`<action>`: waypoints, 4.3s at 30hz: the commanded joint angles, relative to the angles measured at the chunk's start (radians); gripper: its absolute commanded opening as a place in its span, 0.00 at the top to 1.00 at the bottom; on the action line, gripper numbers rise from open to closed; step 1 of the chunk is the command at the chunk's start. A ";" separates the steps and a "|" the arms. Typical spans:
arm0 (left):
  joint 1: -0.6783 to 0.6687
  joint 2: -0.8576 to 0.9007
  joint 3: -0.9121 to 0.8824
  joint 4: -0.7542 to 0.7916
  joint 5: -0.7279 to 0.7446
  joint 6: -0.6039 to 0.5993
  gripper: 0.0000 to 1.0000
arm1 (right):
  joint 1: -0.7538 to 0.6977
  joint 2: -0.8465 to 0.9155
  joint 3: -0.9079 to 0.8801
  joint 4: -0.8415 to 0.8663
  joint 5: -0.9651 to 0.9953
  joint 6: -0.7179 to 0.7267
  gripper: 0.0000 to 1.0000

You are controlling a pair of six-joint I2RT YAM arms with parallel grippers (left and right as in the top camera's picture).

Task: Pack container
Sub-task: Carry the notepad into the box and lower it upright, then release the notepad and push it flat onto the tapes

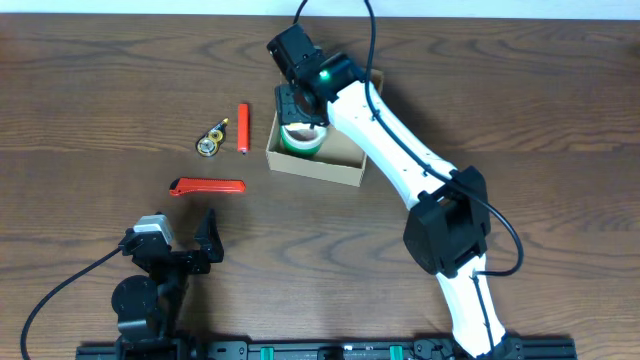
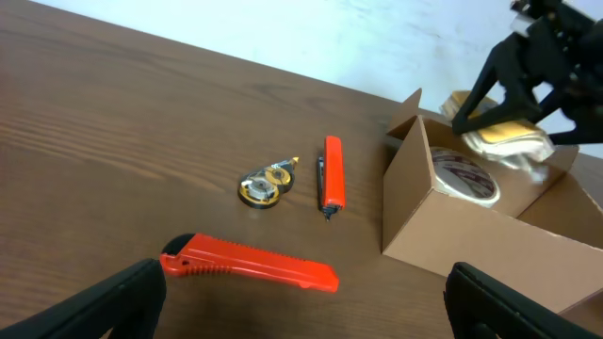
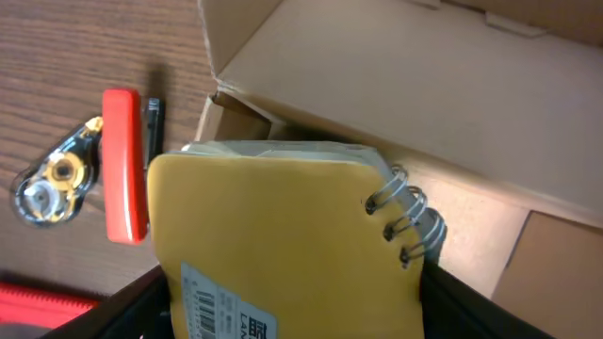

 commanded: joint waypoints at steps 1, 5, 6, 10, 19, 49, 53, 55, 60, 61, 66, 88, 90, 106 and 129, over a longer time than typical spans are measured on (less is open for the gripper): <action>0.007 -0.007 -0.026 -0.006 -0.010 0.000 0.05 | 0.009 0.019 0.003 -0.001 0.021 0.045 0.38; 0.007 -0.007 -0.026 -0.006 -0.010 0.000 0.05 | 0.010 0.023 0.003 -0.006 0.021 0.049 0.39; 0.007 -0.007 -0.026 -0.006 -0.011 0.000 0.05 | 0.010 0.023 0.003 -0.008 0.021 0.049 0.39; 0.007 -0.007 -0.026 -0.006 -0.010 0.000 0.05 | 0.010 0.023 0.003 -0.021 0.018 0.063 0.38; 0.007 -0.007 -0.026 -0.006 -0.010 0.000 0.05 | 0.022 0.030 0.002 -0.016 0.032 0.091 0.35; 0.007 -0.007 -0.026 -0.006 -0.010 0.000 0.05 | 0.027 0.068 0.002 0.008 0.039 0.164 0.10; 0.007 -0.007 -0.026 -0.006 -0.010 0.000 0.05 | 0.027 0.067 0.002 0.006 0.017 0.163 0.01; 0.007 -0.007 -0.026 -0.006 -0.011 0.000 0.05 | 0.027 0.064 0.003 0.003 0.017 0.157 0.01; 0.007 -0.007 -0.026 -0.006 -0.010 0.000 0.05 | 0.025 0.022 0.003 -0.019 0.010 0.127 0.01; 0.007 -0.007 -0.026 -0.006 -0.011 0.000 0.05 | 0.025 0.008 0.003 -0.026 0.010 0.106 0.01; 0.007 -0.007 -0.026 -0.006 -0.010 0.000 0.05 | 0.025 -0.110 0.003 -0.053 0.009 0.016 0.01; 0.007 -0.007 -0.026 -0.006 -0.011 0.000 0.05 | -0.158 -0.273 -0.185 -0.287 -0.030 -0.106 0.01; 0.007 -0.007 -0.026 -0.006 -0.010 0.000 0.05 | -0.173 -0.273 -0.246 -0.252 -0.034 -0.106 0.01; 0.007 -0.007 -0.026 -0.006 -0.010 0.000 0.05 | -0.238 -0.273 -0.578 0.042 -0.016 -0.105 0.01; 0.007 -0.007 -0.026 -0.006 -0.011 0.000 0.05 | -0.303 -0.273 -0.594 0.023 0.003 -0.232 0.01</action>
